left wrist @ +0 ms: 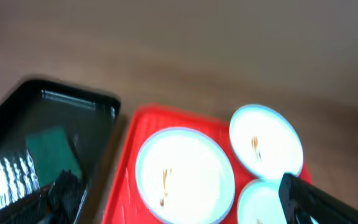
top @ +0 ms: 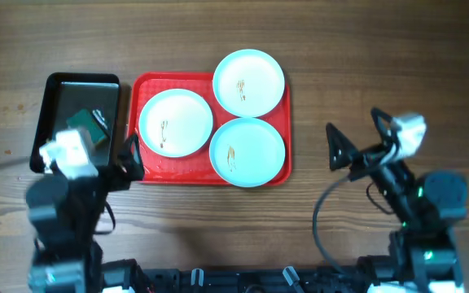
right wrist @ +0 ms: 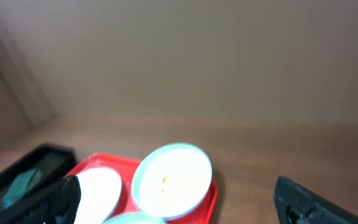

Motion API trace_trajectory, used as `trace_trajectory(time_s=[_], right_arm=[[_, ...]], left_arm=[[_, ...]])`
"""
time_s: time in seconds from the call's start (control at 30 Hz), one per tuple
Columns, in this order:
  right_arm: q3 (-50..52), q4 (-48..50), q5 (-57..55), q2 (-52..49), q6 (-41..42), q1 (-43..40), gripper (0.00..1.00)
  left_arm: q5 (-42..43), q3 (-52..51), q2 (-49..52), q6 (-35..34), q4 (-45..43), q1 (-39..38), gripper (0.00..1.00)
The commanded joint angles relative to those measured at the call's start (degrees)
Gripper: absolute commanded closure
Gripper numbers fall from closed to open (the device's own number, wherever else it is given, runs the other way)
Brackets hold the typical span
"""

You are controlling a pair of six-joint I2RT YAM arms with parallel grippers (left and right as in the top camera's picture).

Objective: Clean dirty plates on tray and stack at the side
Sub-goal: 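Reach the left gripper to the sponge and the right gripper to the top plate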

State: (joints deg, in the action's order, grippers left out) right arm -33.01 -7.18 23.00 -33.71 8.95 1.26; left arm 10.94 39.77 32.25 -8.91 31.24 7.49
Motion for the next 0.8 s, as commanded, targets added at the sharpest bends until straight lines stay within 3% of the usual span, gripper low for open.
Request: trace_trajectory(time_s=[0.0,0.17,0.27,0.53,0.67,0.77], right_arm=[[-10.1,-7.21,3.65,-8.26,-2.67,-0.2,0.0],[-26.99,-26.56,5.53,-23.39,-6.97,-0.2,0.0],[-34.71,-35.8,5.57,-31.67,-12.22,-0.2,0.0],[-35.58,-27.5,10.95,-45.29,-4.13,3.74,0.01],[-41.2,-28.41,5.6,-52.74,-1.6,13.09,0.01],[-51.04,-32.63,2.16,-61.05,0.74,18.78,0.07]], left_arm=[[1.68,11.28,11.5,-0.57,7.74,-0.31,0.0],[1.68,27.67,30.67,-0.55,23.61,-0.31,0.0],[3.41,29.94,38.91,-0.55,26.05,-0.31,0.0],[5.2,29.92,53.44,-0.98,24.65,-0.28,0.0],[-4.2,31.76,52.78,-9.16,21.97,0.72,0.0],[-9.14,33.31,52.04,-10.23,21.33,1.99,0.0]])
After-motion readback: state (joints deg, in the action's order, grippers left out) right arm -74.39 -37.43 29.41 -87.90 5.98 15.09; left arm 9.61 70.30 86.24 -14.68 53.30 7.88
